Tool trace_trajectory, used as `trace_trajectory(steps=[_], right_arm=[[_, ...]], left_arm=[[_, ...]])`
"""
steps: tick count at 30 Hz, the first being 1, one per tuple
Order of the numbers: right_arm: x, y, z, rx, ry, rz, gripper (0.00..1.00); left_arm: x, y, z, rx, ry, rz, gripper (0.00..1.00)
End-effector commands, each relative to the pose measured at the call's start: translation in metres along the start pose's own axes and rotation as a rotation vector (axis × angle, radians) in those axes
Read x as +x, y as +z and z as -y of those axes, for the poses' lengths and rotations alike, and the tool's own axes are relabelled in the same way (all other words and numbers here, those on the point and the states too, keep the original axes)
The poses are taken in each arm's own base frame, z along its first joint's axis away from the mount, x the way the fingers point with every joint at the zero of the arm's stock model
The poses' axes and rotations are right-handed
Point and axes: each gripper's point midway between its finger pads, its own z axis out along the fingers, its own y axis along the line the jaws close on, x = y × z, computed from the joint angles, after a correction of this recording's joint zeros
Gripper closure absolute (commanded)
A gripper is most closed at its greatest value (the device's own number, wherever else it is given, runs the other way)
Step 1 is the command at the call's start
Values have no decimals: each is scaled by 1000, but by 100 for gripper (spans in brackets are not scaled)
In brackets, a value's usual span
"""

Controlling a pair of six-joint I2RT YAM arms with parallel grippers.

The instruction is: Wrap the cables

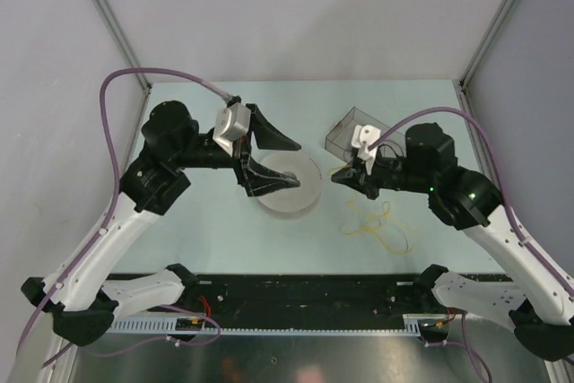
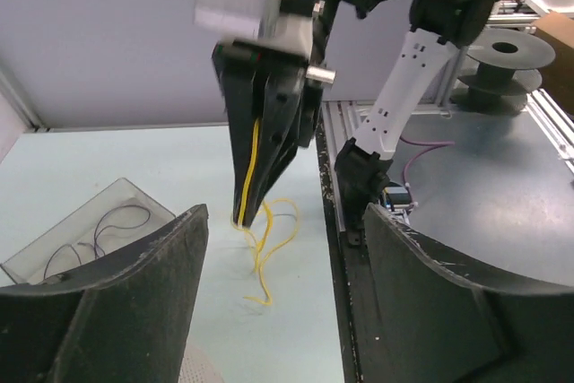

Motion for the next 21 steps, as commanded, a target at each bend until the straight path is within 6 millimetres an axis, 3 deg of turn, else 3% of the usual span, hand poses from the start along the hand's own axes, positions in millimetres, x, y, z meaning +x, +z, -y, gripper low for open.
trace_trajectory(steps=[1,10,21], right_arm=[[-5,11,-20,-105,-94,16,100],[-6,27,-35,-141,-138,8,100],[-1,32,-32,-127,-118,-16,100]], left_arm=[[5,14,-3,0,-23,-12,27],[28,34,-5,4,-109,-58,43],[40,38,14,96,-111,-80,49]])
